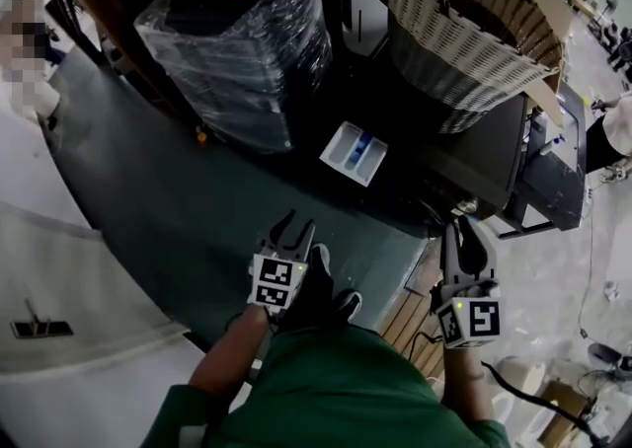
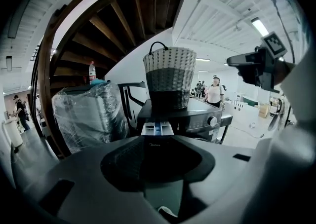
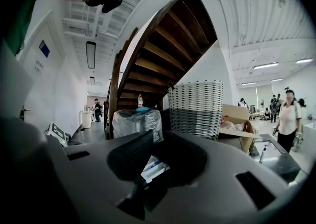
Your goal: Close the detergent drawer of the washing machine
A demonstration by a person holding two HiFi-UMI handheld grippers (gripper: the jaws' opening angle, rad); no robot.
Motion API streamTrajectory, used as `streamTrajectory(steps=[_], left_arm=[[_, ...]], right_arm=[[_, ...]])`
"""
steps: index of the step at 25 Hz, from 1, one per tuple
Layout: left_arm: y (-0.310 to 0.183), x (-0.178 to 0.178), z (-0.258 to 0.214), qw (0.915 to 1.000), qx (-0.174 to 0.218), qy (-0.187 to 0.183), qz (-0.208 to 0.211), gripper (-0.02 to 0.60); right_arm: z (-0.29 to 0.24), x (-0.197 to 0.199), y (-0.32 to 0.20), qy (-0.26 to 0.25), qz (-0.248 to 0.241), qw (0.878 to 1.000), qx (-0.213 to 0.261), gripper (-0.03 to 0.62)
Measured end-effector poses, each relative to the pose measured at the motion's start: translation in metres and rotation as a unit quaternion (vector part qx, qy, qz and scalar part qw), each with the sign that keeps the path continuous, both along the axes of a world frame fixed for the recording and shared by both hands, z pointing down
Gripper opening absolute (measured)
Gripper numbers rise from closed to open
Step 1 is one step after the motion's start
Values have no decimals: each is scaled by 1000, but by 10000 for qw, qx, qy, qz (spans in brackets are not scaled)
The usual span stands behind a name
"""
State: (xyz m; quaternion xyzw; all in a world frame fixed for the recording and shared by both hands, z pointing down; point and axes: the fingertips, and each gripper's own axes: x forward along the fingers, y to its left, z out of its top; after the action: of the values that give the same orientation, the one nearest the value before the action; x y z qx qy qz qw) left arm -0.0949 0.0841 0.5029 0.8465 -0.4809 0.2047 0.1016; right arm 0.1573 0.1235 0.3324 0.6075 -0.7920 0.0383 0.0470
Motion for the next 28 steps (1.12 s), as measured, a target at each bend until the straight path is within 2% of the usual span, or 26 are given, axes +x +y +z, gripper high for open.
streamTrajectory(steps=[4,9,14,18,25,28], left_arm=[[-34,5,31,9999,-141,-46,12,164],[-82,17,75,9982,-552,-74,221,184],[-107,33,112,9955,-870,-52,386,184],[-120,43,131,9934,-949,-50,639,186],[-129,60,147,9895,-1118,4,912,192],[-132,61,151,9892,-1176,134,863,192]], right_arm=[[1,9,-21,168,214,9996,-71,84],[6,15,-68,426,477,9977,-208,80],[5,-1,-117,745,413,9959,-297,80],[13,-17,-149,1004,354,9930,-509,80],[37,-27,-182,888,237,9928,-773,77],[45,-26,-193,793,128,9932,-838,75]])
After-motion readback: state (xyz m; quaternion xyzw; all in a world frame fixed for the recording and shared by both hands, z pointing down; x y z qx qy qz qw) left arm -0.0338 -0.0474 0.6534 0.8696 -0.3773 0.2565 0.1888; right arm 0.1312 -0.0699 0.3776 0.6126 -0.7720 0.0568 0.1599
